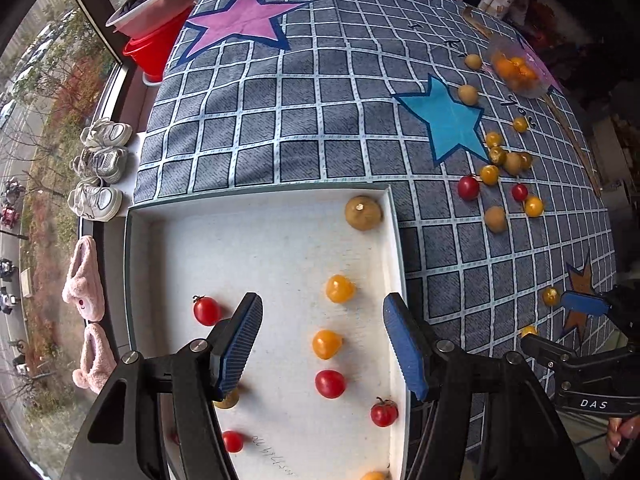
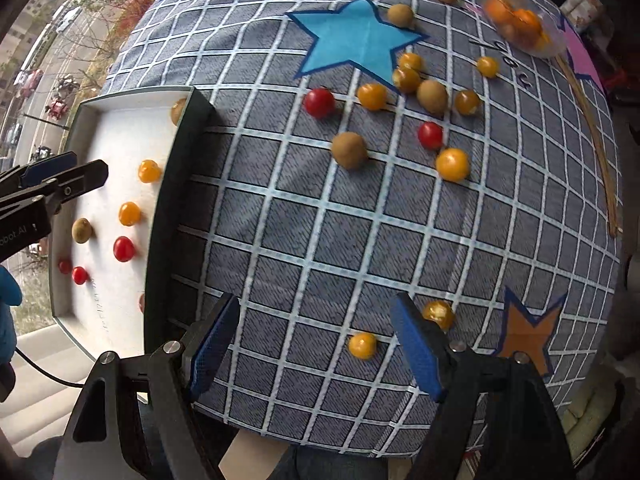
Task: Organize fruits
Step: 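Move both open tools back over the cloth toward the fruits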
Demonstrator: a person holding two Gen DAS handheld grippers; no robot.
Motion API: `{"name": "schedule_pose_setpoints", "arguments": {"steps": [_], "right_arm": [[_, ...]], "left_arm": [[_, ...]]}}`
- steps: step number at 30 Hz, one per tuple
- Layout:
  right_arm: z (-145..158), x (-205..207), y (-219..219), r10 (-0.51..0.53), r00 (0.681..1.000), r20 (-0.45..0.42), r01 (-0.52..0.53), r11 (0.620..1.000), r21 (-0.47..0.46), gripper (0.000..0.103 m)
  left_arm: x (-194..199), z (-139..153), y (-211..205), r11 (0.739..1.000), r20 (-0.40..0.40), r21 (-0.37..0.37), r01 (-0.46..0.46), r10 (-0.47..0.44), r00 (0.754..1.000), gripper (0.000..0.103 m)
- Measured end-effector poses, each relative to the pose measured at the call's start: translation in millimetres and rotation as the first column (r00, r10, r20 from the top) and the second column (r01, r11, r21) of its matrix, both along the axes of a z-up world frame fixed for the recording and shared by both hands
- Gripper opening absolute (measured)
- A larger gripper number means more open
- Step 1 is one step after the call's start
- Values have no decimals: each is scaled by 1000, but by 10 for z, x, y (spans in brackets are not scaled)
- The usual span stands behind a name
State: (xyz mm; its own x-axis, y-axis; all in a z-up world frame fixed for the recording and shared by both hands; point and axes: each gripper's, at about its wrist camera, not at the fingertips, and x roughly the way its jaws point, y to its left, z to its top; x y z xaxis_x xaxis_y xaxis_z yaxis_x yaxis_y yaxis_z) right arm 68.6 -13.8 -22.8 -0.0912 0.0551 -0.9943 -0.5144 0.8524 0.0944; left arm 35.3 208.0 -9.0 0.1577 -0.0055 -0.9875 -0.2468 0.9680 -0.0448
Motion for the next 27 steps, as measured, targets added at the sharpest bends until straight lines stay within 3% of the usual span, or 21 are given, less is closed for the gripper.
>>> {"name": "schedule_pose_setpoints", "arguments": {"steps": [7,13,24,27], "right_arm": [[-146,-57,-809,-209,977,-35,208,977,-38,81],[-138,32,-1285,-319,947,-38,319,948,-16,81],[-361,470,-1039,-295,955,-14,294,955,-22,77],[-390,543,-1024,-291,957,-6,291,956,-36,74]], "left_arm": [[278,19,-551,994,4,-42,100,-100,995,64],[560,-227,-1006,985,-50,-72,154,-158,986,64],[984,-736,-1218,994,-153,-80,72,-84,985,64],[1018,-762,-1236,996,-144,-64,69,-77,987,64]]}}
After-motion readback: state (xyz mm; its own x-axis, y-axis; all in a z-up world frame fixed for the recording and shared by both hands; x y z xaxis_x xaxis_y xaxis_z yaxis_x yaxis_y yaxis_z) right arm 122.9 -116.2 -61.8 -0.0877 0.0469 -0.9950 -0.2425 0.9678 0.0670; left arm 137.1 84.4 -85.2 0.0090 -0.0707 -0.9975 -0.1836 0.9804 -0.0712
